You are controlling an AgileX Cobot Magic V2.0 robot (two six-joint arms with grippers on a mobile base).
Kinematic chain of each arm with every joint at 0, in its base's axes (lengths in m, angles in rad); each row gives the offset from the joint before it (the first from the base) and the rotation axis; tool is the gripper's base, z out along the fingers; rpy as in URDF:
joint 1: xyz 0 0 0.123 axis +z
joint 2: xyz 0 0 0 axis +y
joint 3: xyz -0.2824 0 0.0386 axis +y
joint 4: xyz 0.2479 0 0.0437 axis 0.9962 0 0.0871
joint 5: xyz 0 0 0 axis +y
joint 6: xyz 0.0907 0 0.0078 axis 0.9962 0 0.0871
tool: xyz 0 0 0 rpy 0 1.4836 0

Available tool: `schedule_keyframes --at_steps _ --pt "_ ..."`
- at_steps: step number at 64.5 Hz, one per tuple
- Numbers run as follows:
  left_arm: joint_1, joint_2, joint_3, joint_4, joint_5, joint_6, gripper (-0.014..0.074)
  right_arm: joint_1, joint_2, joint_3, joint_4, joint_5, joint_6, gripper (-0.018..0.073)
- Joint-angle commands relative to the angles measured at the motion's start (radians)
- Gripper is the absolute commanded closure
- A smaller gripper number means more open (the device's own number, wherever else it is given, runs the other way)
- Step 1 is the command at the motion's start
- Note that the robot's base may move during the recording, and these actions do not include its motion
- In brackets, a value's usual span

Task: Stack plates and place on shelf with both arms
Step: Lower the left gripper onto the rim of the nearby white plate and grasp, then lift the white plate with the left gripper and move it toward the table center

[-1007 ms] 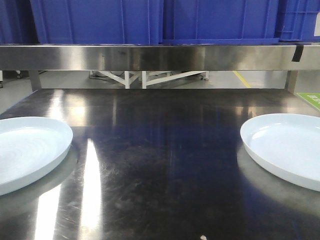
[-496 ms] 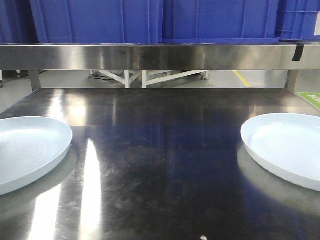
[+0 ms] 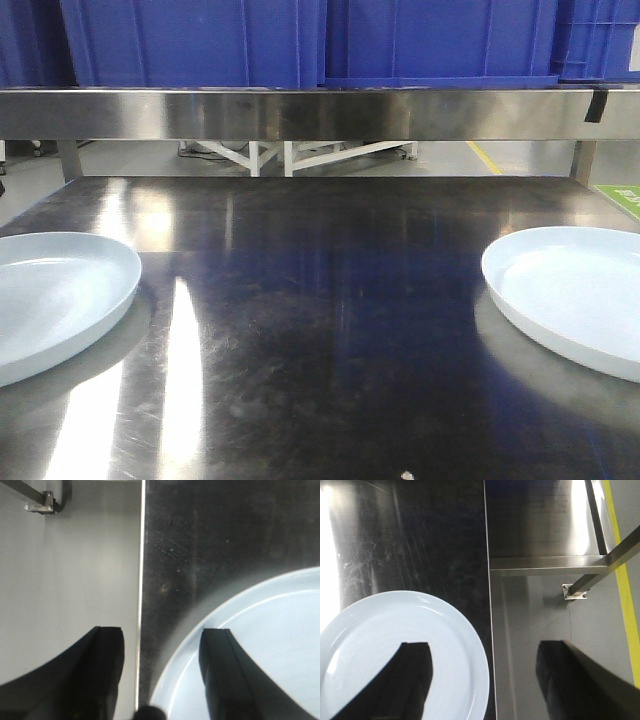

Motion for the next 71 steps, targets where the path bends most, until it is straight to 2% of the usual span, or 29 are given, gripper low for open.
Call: schedule_keyframes --at_steps 1,13,16,20,25,29,36,43,57,71 --pt "0.004 -0.017 -0.030 0.006 -0.034 -0.012 0.0196 0.000 -0.015 -0.040 -0.021 -0.058 -0.013 0.0008" --pt "0.004 0.011 -0.030 0.006 -0.034 -0.012 0.0199 0.000 -0.015 -0.040 -0.020 -0.057 -0.013 0.0008" --pt "0.004 0.011 -0.030 0.004 -0.034 -0.012 0.0229 0.000 -0.015 -0.040 -0.020 -0.057 -0.013 0.0008" --pt "0.004 0.011 -0.030 0.000 -0.034 -0.012 0.0323 0.000 -0.015 -0.040 -0.020 -0.057 -0.013 0.0008" --pt "0.002 0.009 -0.030 -0.002 -0.034 -0.012 0.0532 0.000 -0.015 -0.040 -0.020 -0.058 -0.013 0.0008" --pt "0.000 0.009 -0.032 -0.013 -0.034 -0.012 0.0482 0.000 -0.015 -0.040 -0.020 -0.058 -0.013 0.0008" --pt "-0.011 0.000 -0.051 -0.034 -0.021 -0.012 0.0500 0.000 -0.015 -0.040 -0.020 -0.058 -0.013 0.0008" --pt "-0.049 -0.025 -0.081 -0.049 -0.018 -0.012 0.0500 0.000 -0.015 -0.040 -0.020 -0.058 -0.013 0.0008" --pt "-0.165 -0.076 -0.176 -0.125 -0.014 -0.012 0.0500 0.000 -0.015 -0.040 -0.019 -0.058 -0.013 0.0008" --pt "-0.294 -0.095 -0.301 -0.139 0.022 -0.010 0.0500 0.000 -0.015 -0.040 -0.019 -0.057 -0.013 0.0008"
